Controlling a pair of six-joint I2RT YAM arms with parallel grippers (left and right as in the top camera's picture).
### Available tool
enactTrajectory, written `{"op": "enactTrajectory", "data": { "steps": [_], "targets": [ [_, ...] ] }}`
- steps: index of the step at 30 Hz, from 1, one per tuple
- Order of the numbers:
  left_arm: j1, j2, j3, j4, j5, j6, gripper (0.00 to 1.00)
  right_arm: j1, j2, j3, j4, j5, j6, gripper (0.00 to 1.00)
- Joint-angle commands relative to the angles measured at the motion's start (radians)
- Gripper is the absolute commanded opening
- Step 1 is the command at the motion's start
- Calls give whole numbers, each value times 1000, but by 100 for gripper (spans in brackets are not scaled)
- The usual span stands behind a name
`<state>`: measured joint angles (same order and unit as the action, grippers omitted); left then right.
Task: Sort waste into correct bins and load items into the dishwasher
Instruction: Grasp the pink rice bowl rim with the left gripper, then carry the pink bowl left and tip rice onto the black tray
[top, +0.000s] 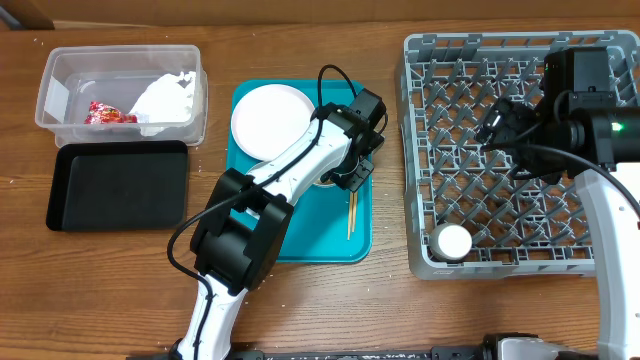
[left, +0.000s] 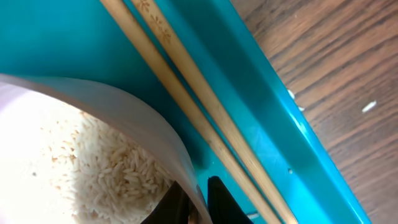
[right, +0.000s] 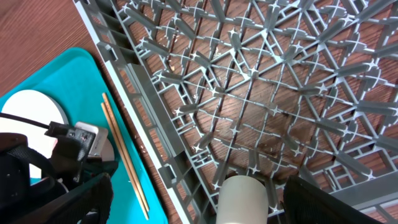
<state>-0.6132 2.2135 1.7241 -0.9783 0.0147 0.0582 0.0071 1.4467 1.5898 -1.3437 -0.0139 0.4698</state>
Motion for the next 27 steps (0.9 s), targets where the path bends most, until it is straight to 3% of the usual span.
{"op": "enactTrajectory", "data": {
  "steps": [1,4,8,15,18,27],
  "targets": [
    [4,8,57,-28,12,-23,13,-3,-5,13,3,13,-7,90],
    [4,8,100,-58,12,-32,16,-3,-5,13,3,13,-7,90],
    [4,8,117,-60,12,-33,34,-3,-5,13,2,13,-7,90],
    [3,10,90,-55,12,-32,36,-3,-5,13,-1,13,-27,91],
    [3,25,84,-53,19,-32,34,-3,-5,13,-6,13,-30,91],
    [3,49,84,-55,61,-33,13,-3,-5,13,-6,13,-29,91]
  ]
}}
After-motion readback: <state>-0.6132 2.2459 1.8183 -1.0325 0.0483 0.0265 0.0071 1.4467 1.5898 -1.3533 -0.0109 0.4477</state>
